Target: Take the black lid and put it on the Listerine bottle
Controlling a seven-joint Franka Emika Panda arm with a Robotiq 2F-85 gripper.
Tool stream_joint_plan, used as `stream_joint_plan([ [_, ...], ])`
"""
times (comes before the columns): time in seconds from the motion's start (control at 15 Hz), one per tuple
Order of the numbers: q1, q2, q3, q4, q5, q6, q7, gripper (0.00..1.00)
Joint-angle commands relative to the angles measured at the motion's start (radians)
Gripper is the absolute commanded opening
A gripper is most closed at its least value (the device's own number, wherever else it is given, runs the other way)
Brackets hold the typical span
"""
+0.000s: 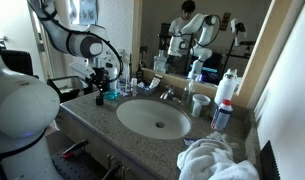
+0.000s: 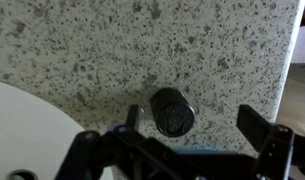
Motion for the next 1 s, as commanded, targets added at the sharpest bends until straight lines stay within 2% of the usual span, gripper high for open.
stream_joint_plan([
  [0.0, -0.012, 0.085, 0.018, 0.016, -0.091, 0.083, 0.057, 1.00],
  [0.07, -0.018, 0.100, 0.019, 0.017, -0.134, 0.096, 0.086, 1.00],
  [0.13, -0.022, 0.109, 0.015, 0.018, -0.175, 0.106, 0.104, 0.75],
  [0.2, -0.030, 0.115, 0.012, 0.019, -0.228, 0.117, 0.138, 0.74],
  [0.4, -0.036, 0.127, 0.005, 0.027, -0.310, 0.132, 0.201, 0.49],
  [0.67, -0.028, 0.136, 0.003, 0.040, -0.312, 0.122, 0.214, 0.20],
  [0.93, -0.012, 0.129, -0.001, 0.064, -0.217, 0.057, 0.148, 0.20],
])
